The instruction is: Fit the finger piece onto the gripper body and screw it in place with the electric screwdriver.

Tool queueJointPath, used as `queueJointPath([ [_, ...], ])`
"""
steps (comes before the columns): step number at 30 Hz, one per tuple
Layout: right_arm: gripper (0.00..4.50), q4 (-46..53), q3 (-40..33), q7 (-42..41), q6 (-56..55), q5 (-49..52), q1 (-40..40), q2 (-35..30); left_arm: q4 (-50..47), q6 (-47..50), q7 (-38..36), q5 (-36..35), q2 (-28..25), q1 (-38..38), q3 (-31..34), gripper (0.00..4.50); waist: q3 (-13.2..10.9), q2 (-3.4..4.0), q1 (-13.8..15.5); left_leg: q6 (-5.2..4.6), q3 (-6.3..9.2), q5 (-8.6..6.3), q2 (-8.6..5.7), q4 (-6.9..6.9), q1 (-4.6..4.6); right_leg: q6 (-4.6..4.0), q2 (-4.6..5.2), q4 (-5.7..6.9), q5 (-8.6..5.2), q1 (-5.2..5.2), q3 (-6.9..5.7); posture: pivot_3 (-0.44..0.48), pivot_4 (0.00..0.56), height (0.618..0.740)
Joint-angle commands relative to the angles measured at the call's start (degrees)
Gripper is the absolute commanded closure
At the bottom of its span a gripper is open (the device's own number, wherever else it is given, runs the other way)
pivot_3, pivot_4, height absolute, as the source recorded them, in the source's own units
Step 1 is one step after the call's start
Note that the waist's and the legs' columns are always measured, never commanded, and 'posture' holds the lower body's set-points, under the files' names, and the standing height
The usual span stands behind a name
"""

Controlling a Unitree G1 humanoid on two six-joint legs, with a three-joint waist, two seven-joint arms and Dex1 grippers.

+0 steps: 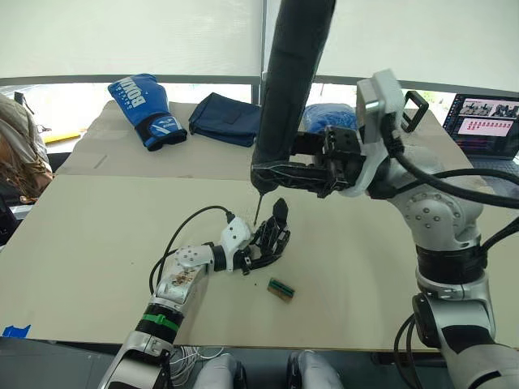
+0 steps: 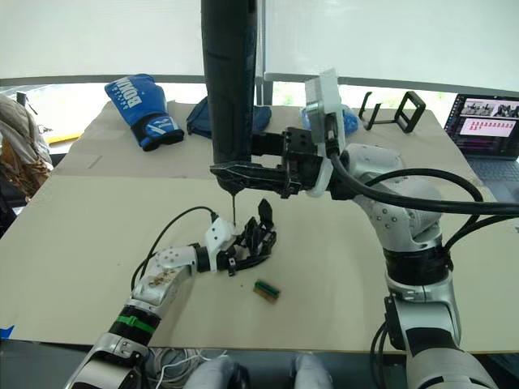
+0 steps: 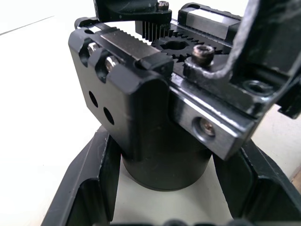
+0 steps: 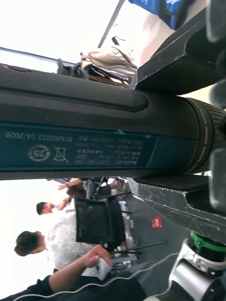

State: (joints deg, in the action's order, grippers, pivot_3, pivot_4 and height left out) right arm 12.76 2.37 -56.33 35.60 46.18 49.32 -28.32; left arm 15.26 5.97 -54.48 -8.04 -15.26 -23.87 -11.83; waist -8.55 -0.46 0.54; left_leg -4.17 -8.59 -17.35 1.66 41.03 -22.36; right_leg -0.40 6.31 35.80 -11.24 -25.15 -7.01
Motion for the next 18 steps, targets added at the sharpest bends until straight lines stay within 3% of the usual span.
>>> queueJointPath([
  [1, 2.57, 0.03, 0.14, -1.23, -2.69, -2.41, 2.58, 0.33, -0.48, 1.13, -0.88, -0.08, 0.14, 1.29, -1.78, 2.19, 0.0, 0.0, -0.03, 0.0, 0.0, 0.0, 0.0, 0.0, 0.0, 0.0, 0.0, 0.0, 0.0, 0.0, 0.0, 0.0, 0.15, 0.74],
  [18, 2.57, -0.17, 2.67, -3.88, -2.64, -7.67, 1.68, 1.96, -1.25, 3.26, -0.87, -0.18, -0.2, 1.96, -2.04, 2.19, 0.0, 0.0, -0.03, 0.01, -0.01, 0.0, 0.0, 0.0, 0.01, 0.0, -0.01, 0.0, 0.0, 0.0, 0.0, 0.0, 0.15, 0.74],
])
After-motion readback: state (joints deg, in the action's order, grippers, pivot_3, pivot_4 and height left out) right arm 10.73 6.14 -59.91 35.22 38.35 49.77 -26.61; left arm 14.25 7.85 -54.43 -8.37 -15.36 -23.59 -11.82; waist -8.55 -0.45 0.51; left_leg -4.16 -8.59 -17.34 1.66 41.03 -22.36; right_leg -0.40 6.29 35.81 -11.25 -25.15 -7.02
